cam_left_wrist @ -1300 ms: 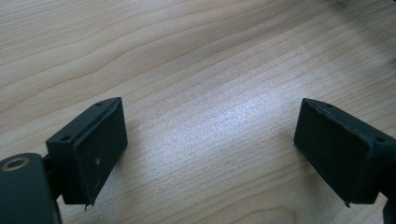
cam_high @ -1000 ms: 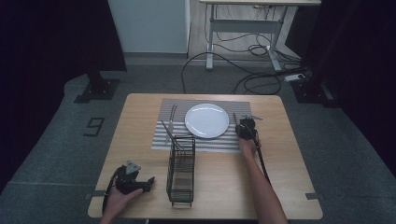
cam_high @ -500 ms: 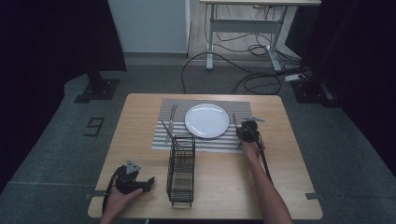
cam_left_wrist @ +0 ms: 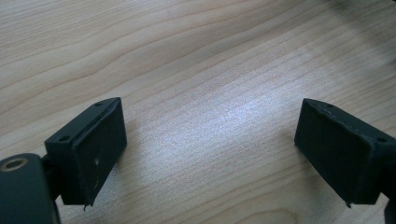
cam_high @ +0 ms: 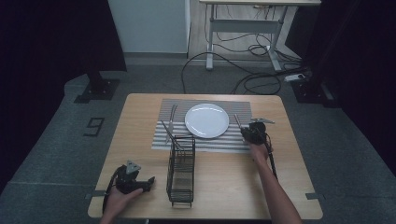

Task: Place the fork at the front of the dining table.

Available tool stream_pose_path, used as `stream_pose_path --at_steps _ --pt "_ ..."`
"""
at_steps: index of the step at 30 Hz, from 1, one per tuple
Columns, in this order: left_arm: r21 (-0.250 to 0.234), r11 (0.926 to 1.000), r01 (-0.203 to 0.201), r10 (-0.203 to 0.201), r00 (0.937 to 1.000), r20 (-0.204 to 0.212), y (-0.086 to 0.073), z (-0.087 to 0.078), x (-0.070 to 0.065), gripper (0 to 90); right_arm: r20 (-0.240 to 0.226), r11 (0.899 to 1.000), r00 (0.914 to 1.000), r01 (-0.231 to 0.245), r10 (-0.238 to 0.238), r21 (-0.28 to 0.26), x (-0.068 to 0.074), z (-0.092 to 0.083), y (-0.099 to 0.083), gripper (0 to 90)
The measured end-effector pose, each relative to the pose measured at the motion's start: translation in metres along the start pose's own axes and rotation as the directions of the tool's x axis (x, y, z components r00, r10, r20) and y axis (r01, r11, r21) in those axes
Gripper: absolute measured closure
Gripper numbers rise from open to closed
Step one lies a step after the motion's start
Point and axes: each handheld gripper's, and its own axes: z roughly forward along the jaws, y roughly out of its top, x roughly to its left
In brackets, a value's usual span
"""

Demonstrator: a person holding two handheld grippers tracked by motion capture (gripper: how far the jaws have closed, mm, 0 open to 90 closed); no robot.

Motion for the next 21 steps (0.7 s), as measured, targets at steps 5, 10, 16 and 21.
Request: stream_pose_path --at_steps 5,10,16,21 --pt "0.002 1.0000 -0.001 0.001 1.0000 0.000 0.000 0.000 0.000 9.0 -0.024 1.000 0.9994 0.027 -0.027 0.002 -0.008 -0.027 -0.004 65.6" --pt "0.000 1.0000 0.000 0.000 1.0000 -0.002 0.000 0.000 0.000 9.0 -0.054 0.999 0.9977 0.041 -0.041 0.001 -0.016 -0.049 -0.018 63.1" --pt "0.000 1.0000 0.001 -0.001 1.0000 -0.002 0.000 0.000 0.000 8.9 -0.094 0.996 0.9924 0.082 -0.079 0.027 -0.020 -0.059 -0.040 63.8" --pt "0.000 1.0000 0.004 -0.004 1.0000 -0.004 0.000 0.000 0.000 8.9 -0.097 0.995 0.9914 0.091 -0.087 0.031 -0.019 -0.054 -0.048 67.0"
